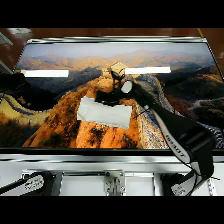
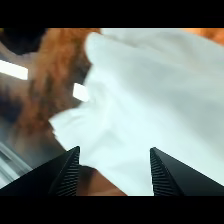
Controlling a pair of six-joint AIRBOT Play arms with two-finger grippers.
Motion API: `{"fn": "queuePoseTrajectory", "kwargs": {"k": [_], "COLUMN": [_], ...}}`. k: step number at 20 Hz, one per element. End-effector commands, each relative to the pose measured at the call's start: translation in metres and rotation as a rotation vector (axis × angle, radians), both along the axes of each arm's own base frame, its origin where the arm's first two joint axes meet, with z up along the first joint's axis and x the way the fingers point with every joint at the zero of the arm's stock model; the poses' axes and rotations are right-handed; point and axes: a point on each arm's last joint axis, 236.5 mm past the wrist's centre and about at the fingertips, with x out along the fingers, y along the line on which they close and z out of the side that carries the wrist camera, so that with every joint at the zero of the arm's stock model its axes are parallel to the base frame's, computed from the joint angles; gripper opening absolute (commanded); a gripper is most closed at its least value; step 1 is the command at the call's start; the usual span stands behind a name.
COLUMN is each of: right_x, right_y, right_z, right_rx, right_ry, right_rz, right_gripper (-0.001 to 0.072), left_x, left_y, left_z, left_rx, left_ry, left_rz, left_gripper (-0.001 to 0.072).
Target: Fold the shirts.
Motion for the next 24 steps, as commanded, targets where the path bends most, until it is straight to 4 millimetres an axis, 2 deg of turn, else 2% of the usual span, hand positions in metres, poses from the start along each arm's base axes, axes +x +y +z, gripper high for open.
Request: {"fn": "queuePoseTrajectory", "kwargs": {"k": [1,2,3,4,7,10,12,13,15,16,17,18,19,20,21,23,24], "right_x": [-0.024,-0.036,-0.044,-0.051,-0.049,-0.056,-0.045,-0.036,-0.025,-0.024,-0.027,-0.030,-0.033,-0.035,-0.034,-0.026,-0.012], "right_y": [-0.180,-0.228,-0.246,-0.244,-0.191,-0.159,-0.131,-0.124,-0.121,-0.121,-0.119,-0.117,-0.113,-0.109,-0.105,-0.100,-0.106], "right_z": [-0.017,-0.020,-0.026,-0.034,-0.058,-0.083,-0.079,-0.076,-0.077,-0.078,-0.078,-0.078,-0.078,-0.078,-0.073,-0.045,-0.028], "right_rx": [-0.498,-0.600,-0.592,-0.509,-0.167,-0.005,0.158,0.212,0.237,0.236,0.234,0.231,0.225,0.224,0.237,0.267,0.243], "right_ry": [0.165,0.260,0.326,0.378,0.380,0.437,0.434,0.426,0.410,0.408,0.412,0.415,0.411,0.408,0.386,0.254,0.171], "right_rz": [0.055,0.019,-0.004,-0.029,-0.092,-0.114,-0.118,-0.141,-0.185,-0.186,-0.176,-0.164,-0.147,-0.134,-0.111,0.014,0.044], "right_gripper": [0.0601,0.0676,0.0676,0.0676,0.0676,0.0676,0.0676,0.0676,0.0675,0.0630,0.0547,0.0548,0.0462,0.0173,0.0077,0.0077,0.0077], "left_x": [-0.001,-0.001,-0.001,-0.001,-0.005,-0.013,-0.013,-0.013,-0.012,-0.012,-0.012,-0.012,-0.012,-0.012,-0.012,-0.010,-0.008], "left_y": [0.000,0.000,0.000,0.000,-0.002,-0.012,-0.019,-0.022,-0.027,-0.028,-0.029,-0.029,-0.029,-0.029,-0.029,-0.028,-0.028], "left_z": [-0.003,-0.003,-0.004,-0.004,-0.005,-0.006,-0.002,0.001,0.004,0.005,0.005,0.005,0.005,0.005,0.005,0.006,0.007], "left_rx": [0.001,0.001,0.001,0.001,-0.005,-0.047,-0.077,-0.090,-0.111,-0.119,-0.124,-0.124,-0.124,-0.124,-0.124,-0.123,-0.121], "left_ry": [0.005,0.006,0.006,0.006,0.024,0.059,0.051,0.044,0.037,0.037,0.035,0.035,0.035,0.035,0.035,0.029,0.020], "left_rz": [-0.004,-0.004,-0.004,-0.004,-0.009,-0.023,-0.032,-0.034,-0.037,-0.034,-0.035,-0.035,-0.036,-0.036,-0.036,-0.033,-0.030], "left_gripper": [0.0038,0.0038,0.0038,0.0038,0.0038,0.0038,0.0038,0.0038,0.0038,0.0038,0.0038,0.0038,0.0038,0.0038,0.0038,0.0038,0.0038]}}
